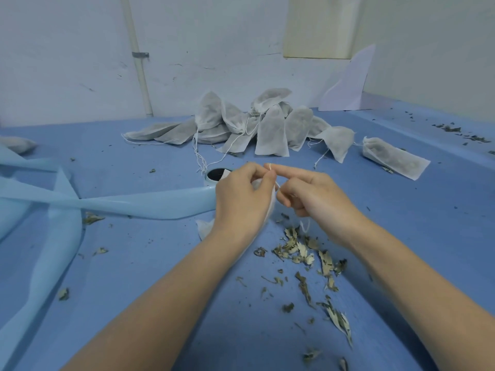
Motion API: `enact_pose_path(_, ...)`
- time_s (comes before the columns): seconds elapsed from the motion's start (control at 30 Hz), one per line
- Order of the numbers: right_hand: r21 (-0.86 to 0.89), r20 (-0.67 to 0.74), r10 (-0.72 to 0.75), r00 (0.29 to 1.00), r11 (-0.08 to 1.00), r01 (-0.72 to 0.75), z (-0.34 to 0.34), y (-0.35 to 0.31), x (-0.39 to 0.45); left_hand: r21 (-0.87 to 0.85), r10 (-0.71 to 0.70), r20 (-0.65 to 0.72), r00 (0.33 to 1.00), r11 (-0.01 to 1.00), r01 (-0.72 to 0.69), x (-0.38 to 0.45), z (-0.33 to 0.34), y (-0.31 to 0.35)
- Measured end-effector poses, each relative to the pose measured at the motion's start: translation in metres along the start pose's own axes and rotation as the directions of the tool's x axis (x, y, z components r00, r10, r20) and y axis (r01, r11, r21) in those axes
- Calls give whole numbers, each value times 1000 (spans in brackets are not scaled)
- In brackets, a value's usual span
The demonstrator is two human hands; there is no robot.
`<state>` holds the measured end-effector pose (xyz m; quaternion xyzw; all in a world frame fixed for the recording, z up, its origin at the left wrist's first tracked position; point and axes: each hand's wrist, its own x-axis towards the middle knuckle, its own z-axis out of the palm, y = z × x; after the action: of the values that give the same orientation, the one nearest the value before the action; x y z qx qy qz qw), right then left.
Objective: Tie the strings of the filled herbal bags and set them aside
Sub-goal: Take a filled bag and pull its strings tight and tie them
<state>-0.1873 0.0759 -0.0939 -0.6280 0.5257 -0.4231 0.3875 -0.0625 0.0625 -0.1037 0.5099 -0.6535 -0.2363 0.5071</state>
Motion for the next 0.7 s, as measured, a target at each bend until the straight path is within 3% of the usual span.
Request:
enact_pose_path(0.17, -302, -118, -170, 978, 945, 128, 5, 5, -1, 46, 18, -5, 1000, 999, -17, 1, 2, -1)
enact_pose_path(0.27, -370, -207, -220, 953, 920, 132, 12, 9, 1, 52, 13, -21, 1000, 999, -12, 0, 5, 1)
enact_pose_path(0.4, -337, -306, -201, 930, 937, 91, 4, 11, 5, -100, -73, -37, 997, 993, 69, 1, 2, -2)
enact_pose_path(0.57, -41, -222, 39, 974, 998, -49, -6, 15, 8, -284, -80, 81, 994, 954, 100, 5, -2, -9)
enact_pose_path(0.7, 160, -99, 112, 989, 983, -95, -11, 11, 9, -380, -40, 225, 973, 916, 126, 5, -6, -8)
